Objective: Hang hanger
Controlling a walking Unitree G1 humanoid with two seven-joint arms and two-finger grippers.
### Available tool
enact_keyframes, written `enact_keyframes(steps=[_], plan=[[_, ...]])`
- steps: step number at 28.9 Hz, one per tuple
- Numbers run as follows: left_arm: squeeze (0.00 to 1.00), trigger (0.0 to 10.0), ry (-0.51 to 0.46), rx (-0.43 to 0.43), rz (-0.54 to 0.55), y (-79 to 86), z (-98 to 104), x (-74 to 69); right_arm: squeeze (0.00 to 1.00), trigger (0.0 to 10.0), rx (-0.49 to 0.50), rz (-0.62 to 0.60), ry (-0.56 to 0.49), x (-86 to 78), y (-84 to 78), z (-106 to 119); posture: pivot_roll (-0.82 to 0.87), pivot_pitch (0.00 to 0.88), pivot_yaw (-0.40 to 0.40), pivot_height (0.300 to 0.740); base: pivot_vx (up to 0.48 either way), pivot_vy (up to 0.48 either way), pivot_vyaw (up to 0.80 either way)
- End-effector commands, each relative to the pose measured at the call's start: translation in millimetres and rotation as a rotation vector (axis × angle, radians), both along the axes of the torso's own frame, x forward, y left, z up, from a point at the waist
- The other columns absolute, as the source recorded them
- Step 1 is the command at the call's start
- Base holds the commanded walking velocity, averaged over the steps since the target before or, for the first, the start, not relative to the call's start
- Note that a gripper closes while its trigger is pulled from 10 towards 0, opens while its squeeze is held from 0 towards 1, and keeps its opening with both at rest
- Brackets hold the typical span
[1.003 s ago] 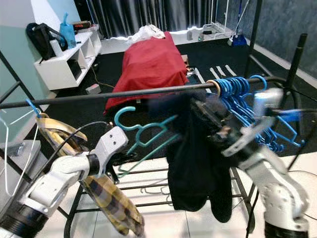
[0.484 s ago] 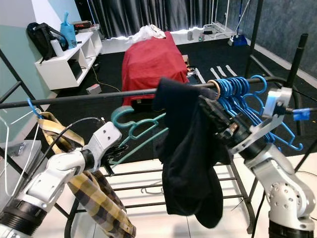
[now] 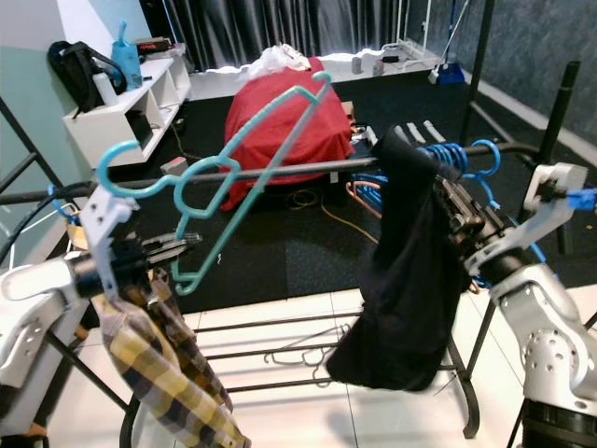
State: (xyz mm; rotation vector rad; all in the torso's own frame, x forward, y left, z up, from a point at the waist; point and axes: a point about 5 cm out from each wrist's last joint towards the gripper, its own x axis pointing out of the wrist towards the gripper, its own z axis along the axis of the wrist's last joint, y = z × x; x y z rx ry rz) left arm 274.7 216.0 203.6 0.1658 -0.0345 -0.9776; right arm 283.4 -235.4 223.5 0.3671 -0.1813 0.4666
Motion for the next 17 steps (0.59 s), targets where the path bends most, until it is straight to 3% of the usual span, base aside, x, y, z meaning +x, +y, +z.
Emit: enact_keyframes(steps=[1, 2, 3, 4, 5, 6, 7, 9, 10, 11, 12, 14, 15, 17], plan=[[0.00, 10.0, 0.017, -0.093, -0.073, 4.3, 8.0, -11.4, 0.00, 0.0, -0.065, 0.175, 0.019, -6.8, 31.2, -8.1, -0.17, 0.000, 0.047, 0.740, 0.000, 0.000, 0.00], [0.00, 10.0, 0.034, -0.173, -0.056, 3.6, 4.2, -13.5, 0.00, 0.0, -0.104, 0.307, 0.049, -15.6, 52.8, -19.8, -0.17, 0.000, 0.049, 0.740, 0.000, 0.000, 0.00], [0.00, 10.0, 0.034, -0.173, -0.056, 3.6, 4.2, -13.5, 0.00, 0.0, -0.104, 0.307, 0.049, -15.6, 52.8, -19.8, -0.17, 0.000, 0.049, 0.740, 0.000, 0.000, 0.00], [0.00, 10.0, 0.038, -0.220, -0.015, 3.4, 0.7, -11.6, 0.00, 0.0, -0.122, 0.388, 0.065, -22.2, 65.4, -26.5, -0.17, 0.000, 0.050, 0.740, 0.000, 0.000, 0.00], [0.00, 10.0, 0.038, -0.220, -0.015, 3.4, 0.7, -11.6, 0.00, 0.0, -0.122, 0.388, 0.065, -22.2, 65.4, -26.5, -0.17, 0.000, 0.050, 0.740, 0.000, 0.000, 0.00], [0.00, 10.0, 0.063, -0.277, 0.024, -6.0, -10.8, -10.1, 0.00, 0.0, -0.145, 0.442, 0.088, -26.4, 76.6, -35.1, -0.17, 0.000, 0.050, 0.740, 0.000, 0.000, 0.00], [0.00, 10.0, 0.094, -0.317, 0.030, -19.5, -24.4, -13.9, 0.00, 0.7, -0.195, 0.466, 0.119, -28.4, 83.4, -45.7, -0.16, 0.000, 0.051, 0.740, 0.000, 0.000, 0.00], [0.00, 10.0, 0.094, -0.317, 0.030, -19.5, -24.4, -13.9, 0.00, 0.7, -0.195, 0.466, 0.119, -28.4, 83.4, -45.7, -0.16, 0.000, 0.051, 0.740, 0.000, 0.000, 0.00], [0.00, 10.0, 0.113, -0.345, 0.027, -28.0, -32.2, -17.7, 0.00, 0.7, -0.232, 0.477, 0.138, -29.4, 87.1, -53.1, -0.16, 0.000, 0.051, 0.740, 0.000, 0.000, 0.00], [0.00, 10.0, 0.204, -0.360, 0.098, -41.8, -59.1, -25.1, 0.00, 10.0, -0.264, 0.407, 0.185, -23.5, 84.2, -67.0, -0.15, 0.000, 0.040, 0.740, 0.000, 0.000, 0.00], [0.00, 10.0, 0.204, -0.360, 0.098, -41.8, -59.1, -25.1, 0.00, 10.0, -0.264, 0.407, 0.185, -23.5, 84.2, -67.0, -0.15, 0.000, 0.040, 0.740, 0.000, 0.000, 0.00], [0.00, 10.0, 0.341, -0.316, 0.349, -53.7, -100.2, -33.3, 0.00, 10.0, -0.263, 0.213, 0.253, -8.1, 68.4, -86.2, -0.13, 0.000, 0.027, 0.740, -0.154, 0.000, 0.00], [0.00, 10.0, 0.373, -0.298, 0.422, -55.7, -108.1, -37.3, 0.00, 10.0, -0.257, 0.155, 0.269, -4.5, 63.2, -91.0, -0.13, 0.000, 0.027, 0.740, -0.307, 0.000, 0.00], [0.00, 10.0, 0.378, -0.283, 0.459, -58.5, -110.8, -41.3, 0.00, 10.0, -0.261, 0.112, 0.279, -1.9, 58.8, -94.3, -0.11, 0.000, 0.017, 0.740, -0.287, 0.000, 0.00]])
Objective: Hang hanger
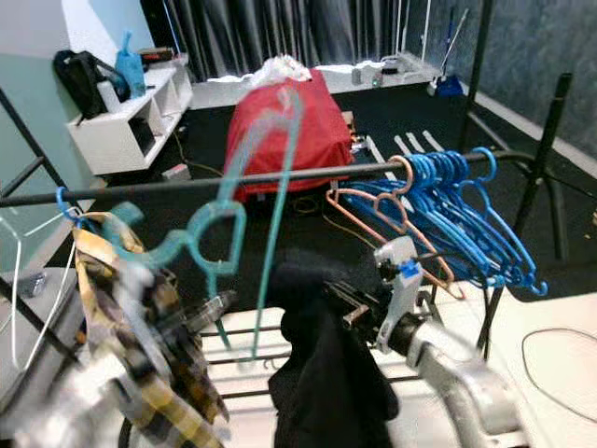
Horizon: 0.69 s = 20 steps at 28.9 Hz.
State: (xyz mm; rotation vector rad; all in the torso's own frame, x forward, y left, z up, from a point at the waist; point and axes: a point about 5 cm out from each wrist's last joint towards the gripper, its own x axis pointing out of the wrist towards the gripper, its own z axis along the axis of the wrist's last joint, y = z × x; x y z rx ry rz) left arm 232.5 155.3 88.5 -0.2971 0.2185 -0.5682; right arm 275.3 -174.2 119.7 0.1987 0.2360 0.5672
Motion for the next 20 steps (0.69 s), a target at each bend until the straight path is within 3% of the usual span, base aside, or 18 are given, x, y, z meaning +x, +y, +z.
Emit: enact_keyframes(steps=[1, 3, 5, 8, 13, 20], plan=[[0.00, 10.0, -0.015, 0.053, 0.074, -2.1, 1.7, -3.3, 0.00, 10.0, -0.014, -0.077, -0.056, 8.5, -7.3, 5.1, -0.11, 0.000, 0.009, 0.740, -0.270, 0.000, 0.00], [0.00, 10.0, -0.015, 0.053, 0.074, -2.1, 1.7, -3.3, 0.00, 10.0, -0.014, -0.077, -0.056, 8.5, -7.3, 5.1, -0.11, 0.000, 0.009, 0.740, -0.270, 0.000, 0.00], [0.00, 10.0, -0.018, 0.137, 0.138, -4.4, -5.4, -5.3, 0.00, 10.0, -0.061, -0.135, -0.046, 11.5, -16.2, -3.1, -0.10, 0.000, -0.006, 0.740, -0.274, 0.000, 0.00], [0.00, 10.0, -0.021, 0.169, 0.197, -1.0, -8.0, -3.0, 0.00, 10.0, -0.075, -0.154, -0.038, 11.6, -20.4, -7.1, -0.10, 0.000, -0.014, 0.740, -0.306, 0.000, 0.00], [0.00, 10.0, -0.043, 0.239, 0.358, 19.6, -8.1, 9.4, 0.00, 10.0, -0.120, -0.201, -0.005, 9.4, -34.7, -23.8, -0.09, 0.000, -0.026, 0.740, -0.390, 0.000, 0.00], [0.00, 10.0, -0.053, 0.286, 0.405, 22.9, -8.5, 18.2, 0.00, 10.0, -0.124, -0.247, -0.003, 10.5, -40.8, -32.4, -0.09, 0.000, -0.020, 0.740, -0.418, 0.000, 0.00]])
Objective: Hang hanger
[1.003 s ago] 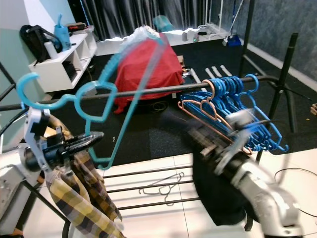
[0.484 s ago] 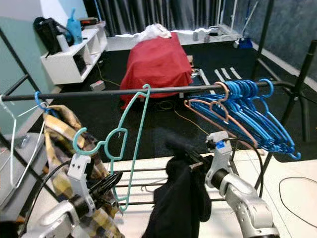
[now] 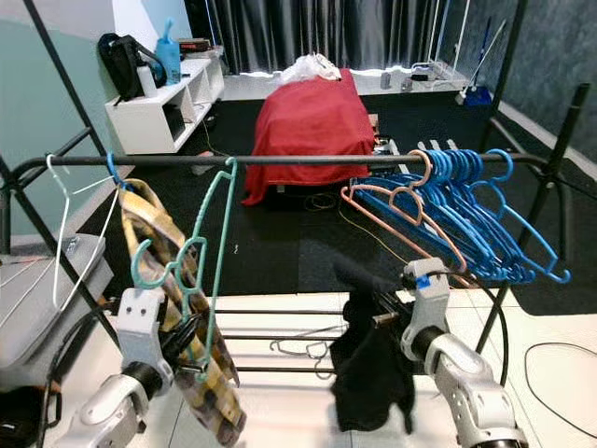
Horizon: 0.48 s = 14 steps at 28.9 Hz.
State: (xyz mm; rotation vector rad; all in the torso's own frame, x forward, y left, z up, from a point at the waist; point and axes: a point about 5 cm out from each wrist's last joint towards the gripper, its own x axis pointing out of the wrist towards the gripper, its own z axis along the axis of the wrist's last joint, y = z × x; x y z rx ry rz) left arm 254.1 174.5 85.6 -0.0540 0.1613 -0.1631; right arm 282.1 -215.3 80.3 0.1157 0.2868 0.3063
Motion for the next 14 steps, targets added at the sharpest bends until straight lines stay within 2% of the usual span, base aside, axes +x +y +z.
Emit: enact_keyframes(steps=[1, 7, 8, 10, 12, 14], plan=[[0.00, 10.0, 0.018, 0.019, 0.029, 3.6, -5.8, -0.6, 0.00, 10.0, -0.004, -0.014, -0.048, 3.9, -1.0, 5.1, -0.09, 0.000, -0.020, 0.740, -0.416, 0.000, 0.00], [0.00, 10.0, 0.013, 0.035, 0.015, -2.7, -8.5, 11.4, 0.00, 10.0, 0.011, -0.048, -0.048, 4.1, -4.2, -0.3, -0.10, 0.000, -0.013, 0.740, -0.416, 0.000, 0.00], [0.00, 10.0, 0.014, 0.035, 0.005, -5.2, -9.7, 16.2, 0.00, 10.0, 0.014, -0.064, -0.058, 4.6, -5.6, -1.1, -0.10, 0.000, -0.010, 0.740, -0.420, 0.000, 0.72], [0.00, 10.0, 0.014, 0.035, 0.005, -5.2, -9.7, 16.2, 0.00, 10.0, 0.014, -0.064, -0.058, 4.6, -5.6, -1.1, -0.10, 0.000, -0.010, 0.740, -0.420, 0.000, 0.72], [0.00, 10.0, 0.009, 0.036, -0.009, -5.5, -8.6, 24.4, 0.00, 10.0, 0.029, -0.079, -0.078, 5.2, -6.6, -1.5, -0.11, 0.000, -0.004, 0.740, -0.418, 0.000, 0.79], [0.00, 10.0, 0.009, 0.036, -0.009, -5.5, -8.6, 24.4, 0.00, 10.0, 0.029, -0.079, -0.078, 5.2, -6.6, -1.5, -0.11, 0.000, -0.004, 0.740, -0.420, 0.000, 0.79]])
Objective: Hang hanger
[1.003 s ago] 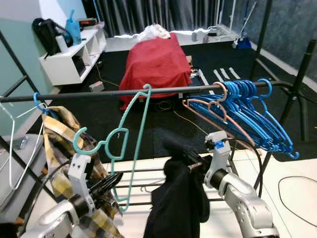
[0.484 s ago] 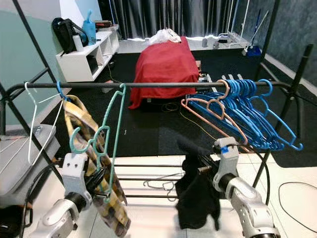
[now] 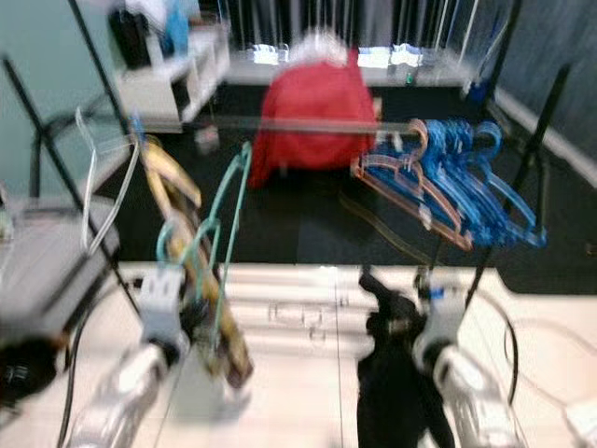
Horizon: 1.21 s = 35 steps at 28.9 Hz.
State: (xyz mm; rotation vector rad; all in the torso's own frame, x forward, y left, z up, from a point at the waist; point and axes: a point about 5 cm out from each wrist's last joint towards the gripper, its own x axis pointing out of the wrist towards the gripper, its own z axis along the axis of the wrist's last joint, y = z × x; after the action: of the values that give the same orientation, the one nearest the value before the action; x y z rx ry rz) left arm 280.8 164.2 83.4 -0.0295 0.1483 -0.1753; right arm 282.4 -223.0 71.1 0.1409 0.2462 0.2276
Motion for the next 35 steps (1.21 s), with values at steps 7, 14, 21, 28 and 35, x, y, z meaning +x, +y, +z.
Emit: enact_keyframes(steps=[7, 14, 21, 28, 35], plan=[[0.00, 10.0, 0.011, 0.026, -0.027, 5.4, -1.8, 8.0, 0.00, 10.0, 0.013, 0.015, -0.069, 6.7, 4.5, 8.6, -0.12, 0.000, 0.016, 0.740, -0.414, 0.000, 0.79], [0.00, 10.0, -0.002, 0.028, -0.035, 8.5, 4.4, 15.1, 0.00, 10.0, 0.015, 0.026, -0.081, 8.1, 6.4, 12.3, -0.11, 0.000, 0.024, 0.740, -0.408, 0.000, 0.79], [0.00, 10.0, -0.020, -0.002, -0.044, 12.5, 13.6, 28.8, 0.00, 10.0, 0.032, 0.048, -0.116, 11.4, 10.1, 22.2, -0.09, 0.000, 0.022, 0.740, -0.402, 0.000, 0.79], [0.00, 10.0, -0.023, -0.007, -0.052, 12.9, 14.5, 33.6, 0.00, 10.0, 0.046, 0.061, -0.124, 15.9, 11.3, 24.0, -0.07, 0.000, 0.013, 0.740, -0.404, 0.000, 0.79], [0.00, 10.0, -0.008, -0.082, -0.101, 9.6, 15.2, 38.8, 0.00, 10.0, 0.050, 0.070, -0.133, 19.7, 12.4, 27.4, -0.06, 0.000, 0.006, 0.740, -0.277, 0.000, 0.79]])
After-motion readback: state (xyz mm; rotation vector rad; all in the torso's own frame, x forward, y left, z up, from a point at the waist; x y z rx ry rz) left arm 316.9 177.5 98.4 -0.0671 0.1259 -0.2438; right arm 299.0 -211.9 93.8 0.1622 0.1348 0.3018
